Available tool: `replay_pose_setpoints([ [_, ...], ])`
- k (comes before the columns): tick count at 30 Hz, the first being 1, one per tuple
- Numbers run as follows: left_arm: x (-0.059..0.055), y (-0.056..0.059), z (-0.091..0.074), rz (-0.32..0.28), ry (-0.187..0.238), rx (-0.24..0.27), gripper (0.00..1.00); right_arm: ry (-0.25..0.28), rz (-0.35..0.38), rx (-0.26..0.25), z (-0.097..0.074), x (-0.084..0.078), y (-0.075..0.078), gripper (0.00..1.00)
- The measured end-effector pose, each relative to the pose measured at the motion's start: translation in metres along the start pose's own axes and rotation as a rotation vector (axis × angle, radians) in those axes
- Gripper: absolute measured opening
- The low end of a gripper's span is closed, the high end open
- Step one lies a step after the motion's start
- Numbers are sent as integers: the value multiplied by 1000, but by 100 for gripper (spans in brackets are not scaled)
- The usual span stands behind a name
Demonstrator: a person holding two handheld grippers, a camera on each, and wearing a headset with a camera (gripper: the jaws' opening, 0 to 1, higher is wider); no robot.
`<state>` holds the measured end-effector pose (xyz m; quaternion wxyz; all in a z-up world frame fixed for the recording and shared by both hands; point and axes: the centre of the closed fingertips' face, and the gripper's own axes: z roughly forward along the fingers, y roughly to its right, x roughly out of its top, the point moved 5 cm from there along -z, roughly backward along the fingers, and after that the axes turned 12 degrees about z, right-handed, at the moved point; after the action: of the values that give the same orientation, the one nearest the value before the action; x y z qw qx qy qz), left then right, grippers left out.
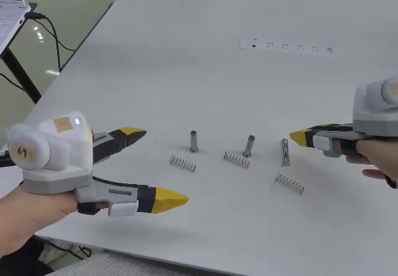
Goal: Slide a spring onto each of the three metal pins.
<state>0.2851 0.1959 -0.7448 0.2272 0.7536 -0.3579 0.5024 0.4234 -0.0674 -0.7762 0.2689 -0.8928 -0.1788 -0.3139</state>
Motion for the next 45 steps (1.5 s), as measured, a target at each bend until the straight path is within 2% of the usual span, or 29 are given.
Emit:
replay_pose_setpoints([
  [3, 0, 0, 2, -3, 3, -2, 95, -27, 4, -8, 5, 0, -1, 24],
  [10, -1, 3, 2, -4, -1, -12, 94, -102, -41, -50, 20, -5, -4, 23],
  [16, -2, 0, 0, -10, 0, -2, 94, -158, -46, -124, 31, -10, 3, 22],
  [21, -3, 0, -2, -11, -1, 0, 94, -164, -11, -136, 35, -11, 3, 20],
  [23, -4, 0, -2, -13, -3, 1, 94, -176, -42, -152, 36, -13, 3, 19],
  [25, -4, 1, -2, -14, -3, 2, 94, -197, -106, -184, 35, -15, 6, 18],
  [29, -3, 2, -1, -15, -2, 2, 94, -201, -107, -181, 37, -17, 2, 16],
  [36, -5, 5, 2, -13, -9, -7, 93, -225, -101, -218, 38, -19, 5, 12],
  [39, -6, 4, 1, -14, -11, -5, 93, -229, -117, -219, 39, -18, 6, 11],
  [45, -7, 3, 0, -19, -12, -3, 93, -204, -54, -192, 37, -19, 8, 10],
])
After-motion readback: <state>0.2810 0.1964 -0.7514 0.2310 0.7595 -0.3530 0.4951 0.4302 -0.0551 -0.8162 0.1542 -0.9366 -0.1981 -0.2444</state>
